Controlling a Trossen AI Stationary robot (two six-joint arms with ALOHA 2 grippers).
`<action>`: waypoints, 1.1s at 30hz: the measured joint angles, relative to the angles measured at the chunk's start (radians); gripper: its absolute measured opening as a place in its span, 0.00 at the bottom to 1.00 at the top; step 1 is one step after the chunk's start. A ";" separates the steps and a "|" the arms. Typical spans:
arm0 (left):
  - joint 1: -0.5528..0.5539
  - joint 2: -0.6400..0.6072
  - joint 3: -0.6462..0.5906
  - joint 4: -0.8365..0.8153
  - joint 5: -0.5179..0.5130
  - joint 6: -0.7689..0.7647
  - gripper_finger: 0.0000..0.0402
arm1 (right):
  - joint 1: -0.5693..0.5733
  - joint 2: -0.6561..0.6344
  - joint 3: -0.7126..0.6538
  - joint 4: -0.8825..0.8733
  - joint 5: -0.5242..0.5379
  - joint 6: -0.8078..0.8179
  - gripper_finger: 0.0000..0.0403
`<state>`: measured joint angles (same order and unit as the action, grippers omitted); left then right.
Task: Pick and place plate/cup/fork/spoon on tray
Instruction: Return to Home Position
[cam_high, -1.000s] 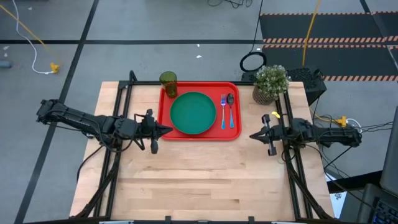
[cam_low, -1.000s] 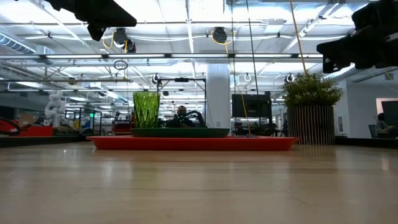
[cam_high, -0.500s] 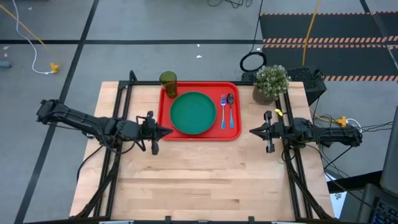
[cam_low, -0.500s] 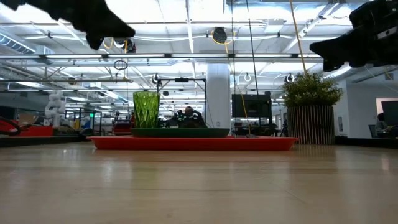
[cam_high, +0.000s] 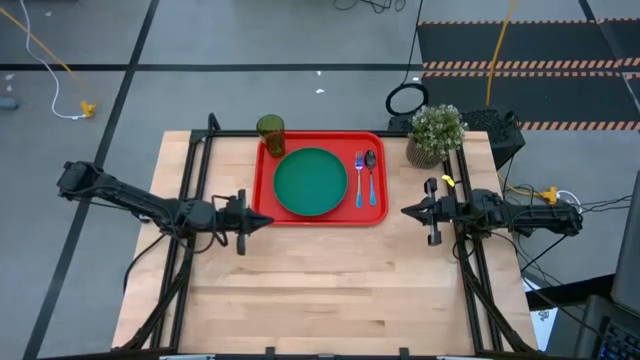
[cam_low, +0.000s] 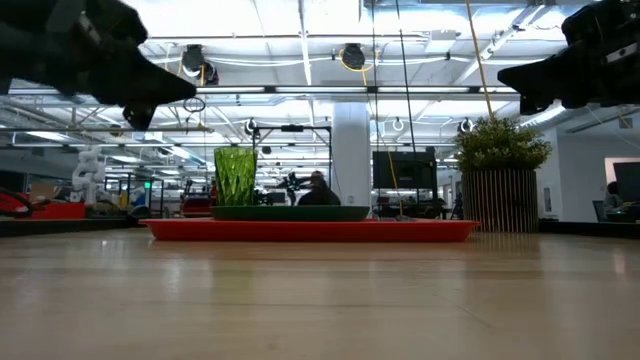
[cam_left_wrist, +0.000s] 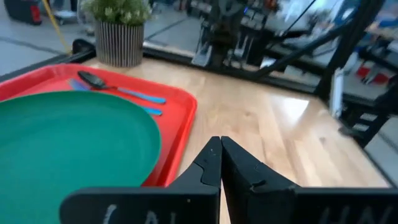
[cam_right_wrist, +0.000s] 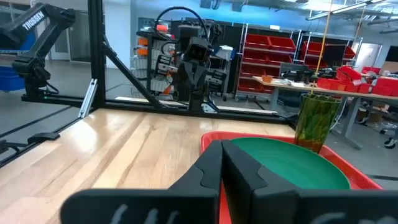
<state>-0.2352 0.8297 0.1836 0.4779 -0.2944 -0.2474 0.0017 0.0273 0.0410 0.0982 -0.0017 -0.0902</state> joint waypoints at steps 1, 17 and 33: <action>0.000 -0.013 -0.025 0.034 0.008 0.001 0.00 | 0.000 0.000 0.000 0.000 0.000 0.000 0.00; 0.001 -0.303 -0.174 0.008 0.129 0.142 0.00 | 0.000 0.000 0.000 0.002 0.001 0.000 0.00; 0.024 -0.761 -0.172 -0.451 0.218 0.228 0.00 | 0.000 0.000 0.000 0.002 0.001 0.000 0.00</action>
<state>-0.2113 0.0682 0.0116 0.0266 -0.0769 -0.0194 0.0017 0.0277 0.0410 0.1005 -0.0010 -0.0902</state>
